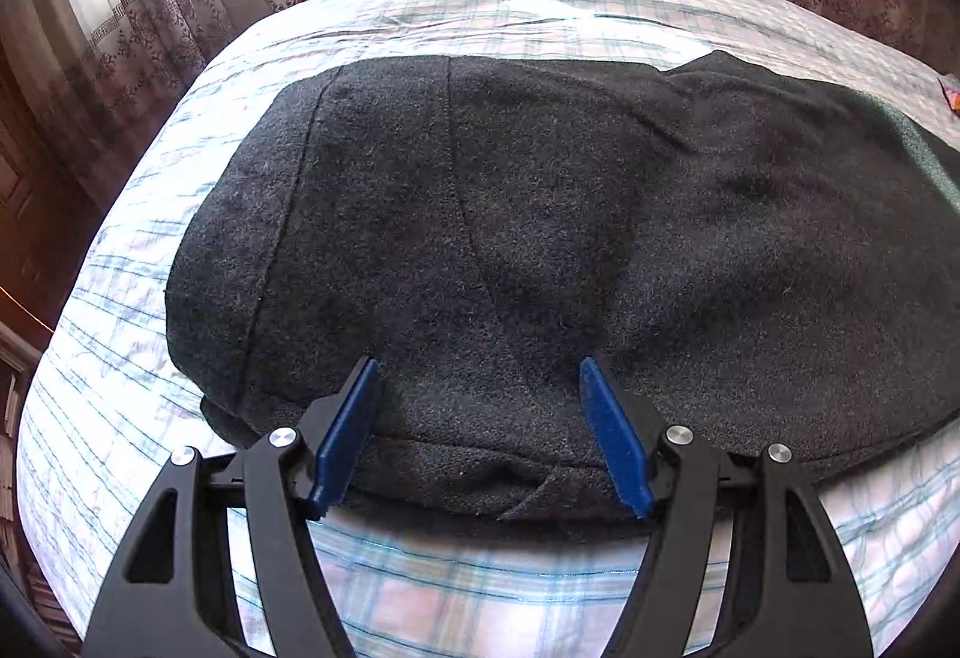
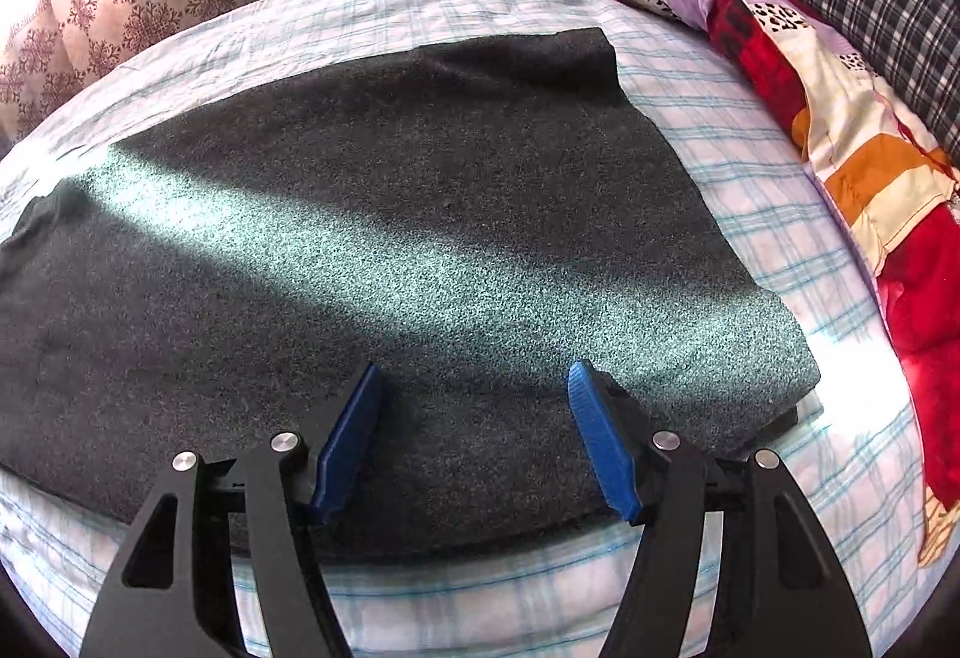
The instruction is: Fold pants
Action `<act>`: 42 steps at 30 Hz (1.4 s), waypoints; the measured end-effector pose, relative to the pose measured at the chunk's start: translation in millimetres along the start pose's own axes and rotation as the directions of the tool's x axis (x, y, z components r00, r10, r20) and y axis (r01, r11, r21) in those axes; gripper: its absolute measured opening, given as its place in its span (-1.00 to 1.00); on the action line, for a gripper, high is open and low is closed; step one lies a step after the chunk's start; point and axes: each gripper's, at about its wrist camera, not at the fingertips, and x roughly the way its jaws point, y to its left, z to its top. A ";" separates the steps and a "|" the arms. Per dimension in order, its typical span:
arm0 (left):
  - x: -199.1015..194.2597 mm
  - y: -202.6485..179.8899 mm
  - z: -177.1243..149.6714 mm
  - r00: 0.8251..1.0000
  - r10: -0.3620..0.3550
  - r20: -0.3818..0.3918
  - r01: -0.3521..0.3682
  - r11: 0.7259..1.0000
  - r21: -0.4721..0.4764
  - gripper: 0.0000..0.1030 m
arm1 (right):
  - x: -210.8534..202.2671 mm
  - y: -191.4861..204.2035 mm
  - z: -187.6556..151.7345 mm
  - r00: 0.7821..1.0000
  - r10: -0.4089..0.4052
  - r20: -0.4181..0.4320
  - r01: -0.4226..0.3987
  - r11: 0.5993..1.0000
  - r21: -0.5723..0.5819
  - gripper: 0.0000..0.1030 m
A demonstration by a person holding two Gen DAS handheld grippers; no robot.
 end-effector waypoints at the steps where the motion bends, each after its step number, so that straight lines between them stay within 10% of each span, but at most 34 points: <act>1: 0.0 -0.9 -0.4 1.000 0.006 -0.003 -0.006 1.000 -0.001 0.38 | -0.6 -0.4 1.2 1.000 0.002 -0.009 -0.002 1.000 0.001 0.26; 13: -47.5 -44.3 11.9 0.996 0.018 0.087 -0.027 0.994 0.105 0.33 | -54.0 -89.2 -41.8 0.997 0.081 0.017 -0.082 0.922 0.379 0.26; 24: -80.6 -184.7 38.3 0.955 -0.283 0.085 0.251 0.929 0.273 0.33 | -20.6 -132.4 -43.0 0.966 0.251 0.065 -0.238 0.760 0.605 0.28; 36: -63.3 -254.8 31.8 0.939 -0.345 0.010 0.319 0.878 0.358 0.34 | -8.2 -111.6 -25.3 0.990 0.106 0.098 -0.144 0.756 0.639 0.48; 42: -46.4 -261.9 31.6 0.940 -0.340 -0.031 0.327 0.871 0.366 0.34 | -11.7 -109.3 -24.0 0.998 0.012 0.063 -0.049 0.767 0.639 -0.06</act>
